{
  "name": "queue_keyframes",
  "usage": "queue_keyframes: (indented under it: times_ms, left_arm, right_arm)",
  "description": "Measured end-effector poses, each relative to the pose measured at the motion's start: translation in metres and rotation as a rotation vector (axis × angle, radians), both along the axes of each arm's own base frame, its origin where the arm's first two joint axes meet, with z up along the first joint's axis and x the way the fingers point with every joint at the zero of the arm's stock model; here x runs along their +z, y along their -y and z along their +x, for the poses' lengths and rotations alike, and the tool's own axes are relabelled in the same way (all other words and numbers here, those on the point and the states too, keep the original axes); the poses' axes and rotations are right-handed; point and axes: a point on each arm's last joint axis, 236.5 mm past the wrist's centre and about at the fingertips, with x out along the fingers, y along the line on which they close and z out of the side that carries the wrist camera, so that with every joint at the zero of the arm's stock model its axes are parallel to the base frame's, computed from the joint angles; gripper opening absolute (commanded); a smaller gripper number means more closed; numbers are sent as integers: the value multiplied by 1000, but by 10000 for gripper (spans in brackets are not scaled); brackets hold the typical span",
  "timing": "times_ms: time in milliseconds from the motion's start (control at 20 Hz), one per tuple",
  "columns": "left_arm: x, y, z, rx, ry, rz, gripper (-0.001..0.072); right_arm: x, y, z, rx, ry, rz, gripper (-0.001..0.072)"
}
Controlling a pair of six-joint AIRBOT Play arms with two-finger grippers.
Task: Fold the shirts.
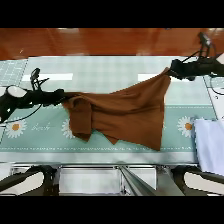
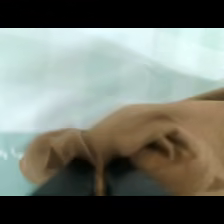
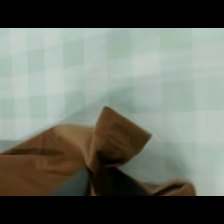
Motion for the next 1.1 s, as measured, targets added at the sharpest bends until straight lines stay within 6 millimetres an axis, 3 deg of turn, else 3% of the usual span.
queue_keyframes:
  times_ms: [100, 200, 300, 450, 550, 700, 950, 1000, 1050, 1100]
  left_arm:
    - [-6, 1, 6, -30, -55, -23, 505]
    - [0, -9, 8, -61, -97, -35, 505]
    - [14, -30, 4, -62, -130, -53, 505]
    - [24, -55, -27, -36, -204, -107, 505]
    - [14, -44, -63, -58, -278, -183, 505]
    - [-10, -14, -103, -73, -332, -309, 505]
    - [-26, 22, -118, -49, -288, -447, 501]
    - [-27, 29, -119, -54, -283, -453, 397]
    - [-30, 35, -119, -62, -277, -449, 27]
    - [-32, 41, -121, -77, -276, -444, 15]
  right_arm:
    - [-17, -3, 9, -26, -48, 68, 412]
    - [-23, 5, 6, -39, -97, 116, 411]
    - [-23, 27, -9, -41, -151, 128, 410]
    - [-30, 69, -53, -65, -242, 67, 410]
    - [-41, 89, -89, -108, -287, 45, 410]
    - [-63, 93, -141, -152, -324, 62, 407]
    - [-88, 78, -202, -179, -345, 94, 406]
    - [-92, 75, -209, -178, -352, 97, 406]
    - [-95, 72, -216, -174, -362, 104, 406]
    - [-98, 69, -223, -172, -373, 108, 406]
